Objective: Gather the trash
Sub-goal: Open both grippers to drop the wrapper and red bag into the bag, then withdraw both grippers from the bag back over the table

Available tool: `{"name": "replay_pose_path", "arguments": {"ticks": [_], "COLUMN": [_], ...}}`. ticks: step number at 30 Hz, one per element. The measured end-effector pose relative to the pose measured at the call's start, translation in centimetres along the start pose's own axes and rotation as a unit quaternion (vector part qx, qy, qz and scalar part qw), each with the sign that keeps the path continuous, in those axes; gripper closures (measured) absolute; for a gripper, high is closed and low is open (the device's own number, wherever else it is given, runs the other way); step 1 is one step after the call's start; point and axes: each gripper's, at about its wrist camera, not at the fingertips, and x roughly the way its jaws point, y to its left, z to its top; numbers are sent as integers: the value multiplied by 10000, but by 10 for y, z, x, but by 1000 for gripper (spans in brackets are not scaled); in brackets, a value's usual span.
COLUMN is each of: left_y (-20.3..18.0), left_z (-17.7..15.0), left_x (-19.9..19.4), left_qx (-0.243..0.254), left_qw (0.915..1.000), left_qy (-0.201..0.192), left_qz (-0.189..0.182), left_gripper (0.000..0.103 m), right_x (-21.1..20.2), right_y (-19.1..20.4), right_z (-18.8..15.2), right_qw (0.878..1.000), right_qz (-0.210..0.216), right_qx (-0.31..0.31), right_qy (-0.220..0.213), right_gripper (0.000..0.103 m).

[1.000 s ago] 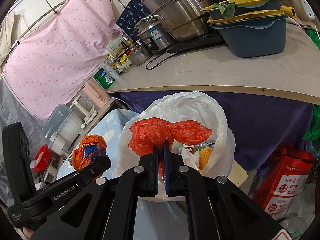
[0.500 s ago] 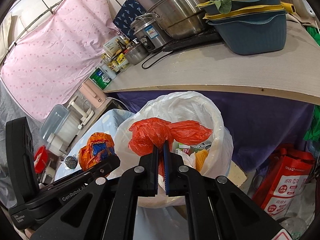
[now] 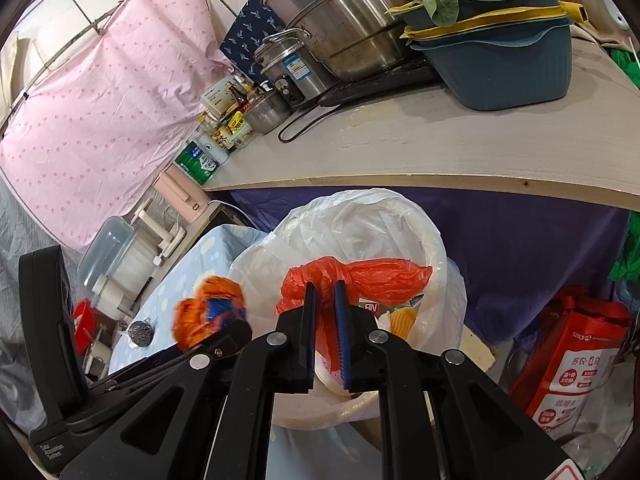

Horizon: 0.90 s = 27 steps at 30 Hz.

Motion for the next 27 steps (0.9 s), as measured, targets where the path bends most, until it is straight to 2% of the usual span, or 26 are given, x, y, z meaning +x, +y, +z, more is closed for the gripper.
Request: {"name": "replay_pose_path", "arguments": {"ticks": [6,27], "left_y": [0,22], "left_z": [2,1], "left_x": [-2,-21], "left_qx": [16,-213], "left_qw": [9999,9996], "left_qy": [-84,-180], "left_qz": [86,48], "left_gripper": [25,24], "right_x": [-4,-11], "right_y": [1,28], "right_z": [1,-2], "right_qw": [10000,9998], "right_qz": [8,65], "right_qx": [47,-163], "right_qy": [-71,-107], "right_gripper": [79,76]}}
